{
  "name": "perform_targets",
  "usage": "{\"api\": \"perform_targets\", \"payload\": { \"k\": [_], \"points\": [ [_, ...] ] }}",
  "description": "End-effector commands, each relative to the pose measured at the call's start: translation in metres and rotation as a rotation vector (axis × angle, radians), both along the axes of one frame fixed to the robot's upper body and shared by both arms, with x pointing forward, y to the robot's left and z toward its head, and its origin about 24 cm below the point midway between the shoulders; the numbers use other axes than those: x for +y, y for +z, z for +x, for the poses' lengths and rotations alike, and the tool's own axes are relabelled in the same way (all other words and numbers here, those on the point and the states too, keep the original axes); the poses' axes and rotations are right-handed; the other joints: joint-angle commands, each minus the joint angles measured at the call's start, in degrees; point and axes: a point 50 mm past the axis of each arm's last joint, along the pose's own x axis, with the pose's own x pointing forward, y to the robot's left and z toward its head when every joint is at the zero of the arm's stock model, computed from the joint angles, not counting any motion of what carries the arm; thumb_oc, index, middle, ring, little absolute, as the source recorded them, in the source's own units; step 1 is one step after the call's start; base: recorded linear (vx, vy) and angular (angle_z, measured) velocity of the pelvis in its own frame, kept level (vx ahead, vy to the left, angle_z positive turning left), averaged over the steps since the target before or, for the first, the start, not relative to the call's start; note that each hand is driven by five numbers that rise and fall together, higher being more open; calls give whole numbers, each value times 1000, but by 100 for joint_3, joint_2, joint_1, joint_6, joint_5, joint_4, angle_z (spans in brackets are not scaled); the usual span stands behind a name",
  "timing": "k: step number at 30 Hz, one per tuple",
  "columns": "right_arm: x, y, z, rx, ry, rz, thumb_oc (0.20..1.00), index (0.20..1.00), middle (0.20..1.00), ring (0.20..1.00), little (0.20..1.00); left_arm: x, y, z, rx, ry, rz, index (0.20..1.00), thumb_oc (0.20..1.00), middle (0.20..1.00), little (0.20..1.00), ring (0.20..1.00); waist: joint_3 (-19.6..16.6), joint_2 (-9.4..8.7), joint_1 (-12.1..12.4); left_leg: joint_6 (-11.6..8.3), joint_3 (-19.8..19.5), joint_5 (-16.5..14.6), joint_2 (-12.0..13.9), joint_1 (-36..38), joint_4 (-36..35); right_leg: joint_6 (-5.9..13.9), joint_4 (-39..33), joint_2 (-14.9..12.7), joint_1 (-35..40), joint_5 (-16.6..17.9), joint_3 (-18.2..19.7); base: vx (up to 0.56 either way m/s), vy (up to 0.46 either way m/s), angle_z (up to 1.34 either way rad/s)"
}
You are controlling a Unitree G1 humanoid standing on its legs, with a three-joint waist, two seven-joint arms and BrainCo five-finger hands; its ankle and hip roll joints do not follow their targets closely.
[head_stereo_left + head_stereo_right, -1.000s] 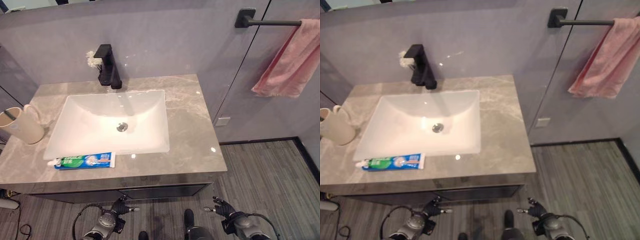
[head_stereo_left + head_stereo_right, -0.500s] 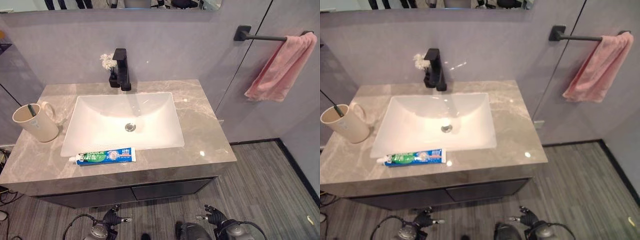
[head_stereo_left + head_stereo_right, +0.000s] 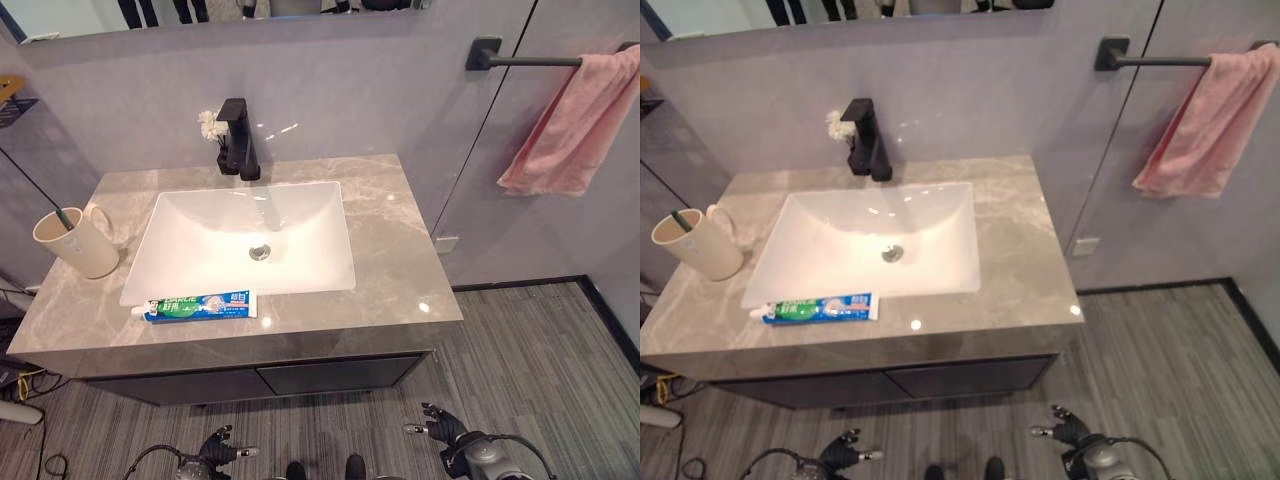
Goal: Put brush and paste in cup on sink, flatten towel.
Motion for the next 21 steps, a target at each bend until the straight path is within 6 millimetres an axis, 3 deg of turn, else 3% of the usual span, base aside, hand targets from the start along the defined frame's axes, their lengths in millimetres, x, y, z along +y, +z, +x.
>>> {"api": "perform_targets", "payload": {
  "k": [1,12,15,18,21],
  "points": [
    [3,6,15,-43,91,-24,1000,1000,1000,1000,1000,6,7,19,-48,-12,23,1000,1000,1000,1000,1000,73,-277,103,-160,-161,74,-116,-75,-115,513,23,-431,-108,381,237,-53,-123,25],
    [-8,6,10,-19,89,-70,1000,1000,1000,1000,1000,-1,8,24,-58,-40,15,1000,1000,1000,1000,1000,204,-268,81,-276,-232,88,-13,-310,177,423,-50,-353,-127,377,118,-13,-78,9],
    [-12,6,7,-16,57,-71,1000,1000,1000,1000,1000,-2,8,25,-58,-41,14,1000,1000,1000,1000,1000,257,-308,31,-364,-149,-6,-64,-530,684,396,-29,-417,-112,371,109,-18,-37,0],
    [-18,5,2,-3,-1,-73,1000,1000,1000,1000,1000,-5,10,32,-78,-49,9,1000,1000,1000,1000,1000,253,-278,-45,-444,-18,74,166,-559,634,399,-27,-451,-104,345,101,-9,37,4],
    [-22,4,-1,0,-27,-81,1000,1000,1000,1000,1000,-9,12,37,-106,-60,7,1000,1000,1000,1000,1000,209,-236,-76,-460,-159,249,436,-489,299,440,76,-536,-143,303,152,22,131,0]
  ]
}}
